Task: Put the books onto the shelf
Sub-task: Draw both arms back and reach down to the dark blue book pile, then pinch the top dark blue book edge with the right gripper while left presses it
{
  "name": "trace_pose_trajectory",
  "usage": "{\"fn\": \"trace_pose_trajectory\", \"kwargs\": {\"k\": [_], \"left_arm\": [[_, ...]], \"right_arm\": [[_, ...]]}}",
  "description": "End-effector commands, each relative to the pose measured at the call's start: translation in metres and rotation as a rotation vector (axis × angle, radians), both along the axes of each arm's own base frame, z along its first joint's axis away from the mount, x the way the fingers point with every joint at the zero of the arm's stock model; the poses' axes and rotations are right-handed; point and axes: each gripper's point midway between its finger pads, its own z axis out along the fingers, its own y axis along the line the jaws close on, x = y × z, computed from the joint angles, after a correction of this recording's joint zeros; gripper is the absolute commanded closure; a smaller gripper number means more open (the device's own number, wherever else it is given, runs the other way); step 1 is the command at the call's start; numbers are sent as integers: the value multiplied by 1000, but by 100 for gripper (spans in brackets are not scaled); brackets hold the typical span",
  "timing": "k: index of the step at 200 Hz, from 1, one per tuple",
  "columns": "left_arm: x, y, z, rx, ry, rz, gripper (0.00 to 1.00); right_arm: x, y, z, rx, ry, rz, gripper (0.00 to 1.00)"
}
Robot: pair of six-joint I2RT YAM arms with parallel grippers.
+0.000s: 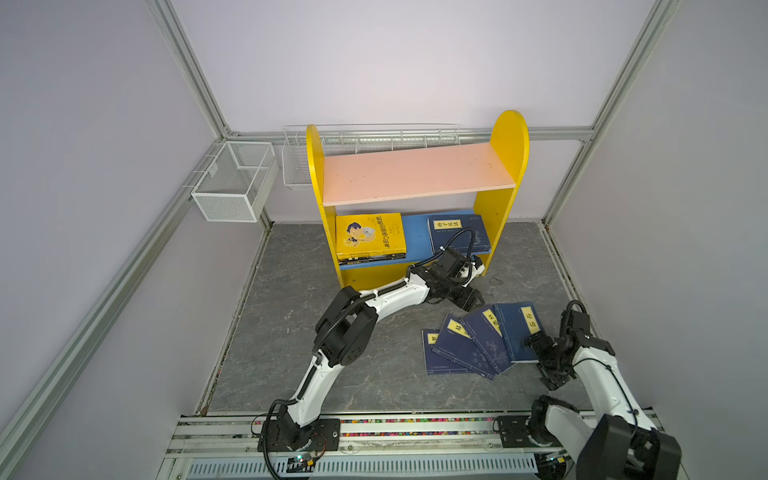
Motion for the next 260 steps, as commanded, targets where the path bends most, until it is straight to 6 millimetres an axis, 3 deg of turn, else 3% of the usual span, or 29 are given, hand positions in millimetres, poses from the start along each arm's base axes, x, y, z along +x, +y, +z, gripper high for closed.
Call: {"fn": "trace_pose_trajectory", "kwargs": {"k": [1,36,58,94,116,130,160,180,213,260], "left_arm": [[7,6,-1,19,-22,14,33],[6,5,-1,9,-17,-3,32],[8,7,-1,18,-20,9,32],[9,10,-5,32,-18,24,33],[11,12,-4,31,-19,36,33],[12,14,-4,28,-14,43,33],[18,19,1,-6,9,64,33],[25,26,5,-42,32,92,33],[34,39,11,-67,51,119,33],[37,46,-4,-37,78,127,33]], "right_arm": [[36,6,10,49,-167,50,0],[48,2,12,22,-179,108,7],[48,-5,8,-14,-152,121,17],[44,-35,1,-168,-75,74,23],[56,-41,-1,-184,-106,64,29],[67,-38,-3,-164,-137,79,38],[90,-33,-6,-124,-199,126,70],[99,-31,-8,-134,-185,187,85],[102,-20,-15,-181,-102,358,94],[113,22,-23,-240,-54,624,94]]}}
